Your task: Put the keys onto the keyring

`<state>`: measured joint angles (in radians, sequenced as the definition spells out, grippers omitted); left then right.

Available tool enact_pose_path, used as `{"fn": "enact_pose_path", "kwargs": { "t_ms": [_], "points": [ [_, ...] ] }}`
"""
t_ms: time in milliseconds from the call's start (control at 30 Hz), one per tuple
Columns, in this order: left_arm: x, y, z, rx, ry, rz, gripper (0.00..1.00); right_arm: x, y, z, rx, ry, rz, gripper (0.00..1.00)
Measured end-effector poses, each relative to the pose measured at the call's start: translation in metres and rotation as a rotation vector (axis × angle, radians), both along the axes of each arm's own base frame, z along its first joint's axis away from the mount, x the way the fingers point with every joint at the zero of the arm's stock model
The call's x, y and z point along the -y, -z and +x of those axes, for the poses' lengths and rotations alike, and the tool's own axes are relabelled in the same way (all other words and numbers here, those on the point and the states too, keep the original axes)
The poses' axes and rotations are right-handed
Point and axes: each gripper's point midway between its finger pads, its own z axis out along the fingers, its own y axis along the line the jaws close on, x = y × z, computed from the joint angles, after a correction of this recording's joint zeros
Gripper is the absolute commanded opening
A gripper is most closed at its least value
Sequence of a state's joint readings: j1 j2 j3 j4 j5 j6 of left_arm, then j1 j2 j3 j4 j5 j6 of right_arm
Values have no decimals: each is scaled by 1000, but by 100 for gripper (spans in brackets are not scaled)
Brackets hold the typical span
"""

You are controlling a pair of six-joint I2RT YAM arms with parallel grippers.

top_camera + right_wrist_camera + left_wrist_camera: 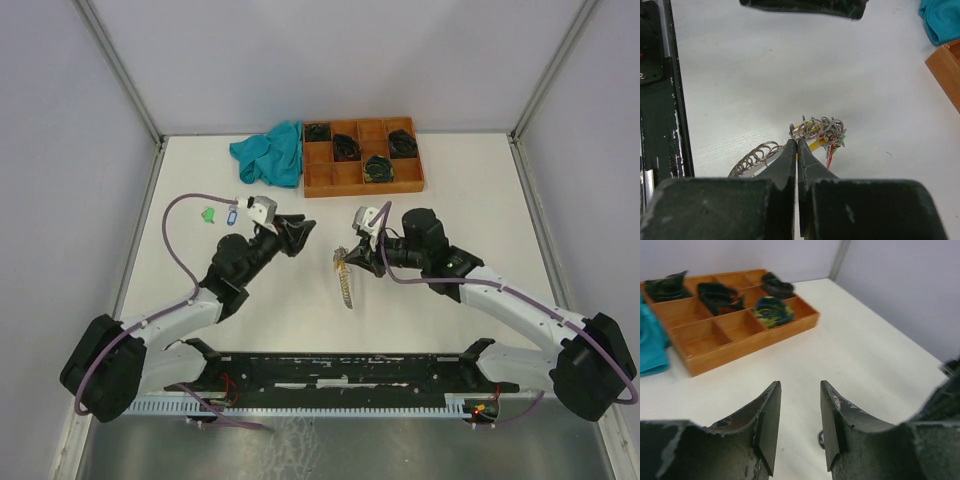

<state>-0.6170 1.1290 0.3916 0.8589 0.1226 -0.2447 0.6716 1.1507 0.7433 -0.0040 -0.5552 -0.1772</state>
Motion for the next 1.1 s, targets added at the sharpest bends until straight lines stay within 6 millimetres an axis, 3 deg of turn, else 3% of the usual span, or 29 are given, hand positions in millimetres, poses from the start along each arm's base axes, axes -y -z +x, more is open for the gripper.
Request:
{"fn": "enact_pose_path", "kwargs": {
  "t_ms": [100,367,467,633,767,867,1100],
  "points": [
    [-25,4,28,-84,-150,47,47,5,7,4,4,39,-9,1],
    [-118,27,103,-333,-524,198,49,14,12,12,36,107,-27,1],
    [-150,46,124,-436,-613,252,49,17,8,15,64,126,-23,1],
    [-194,100,151,-629,-712,338,48,21,5,16,88,144,-22,1],
    [-210,144,162,-762,-734,427,45,22,6,16,96,146,-26,1],
    [-214,164,170,-814,-733,497,39,22,6,16,97,146,-26,0],
    [-227,177,184,-847,-762,633,34,22,6,17,103,143,-29,1]
  ]
}}
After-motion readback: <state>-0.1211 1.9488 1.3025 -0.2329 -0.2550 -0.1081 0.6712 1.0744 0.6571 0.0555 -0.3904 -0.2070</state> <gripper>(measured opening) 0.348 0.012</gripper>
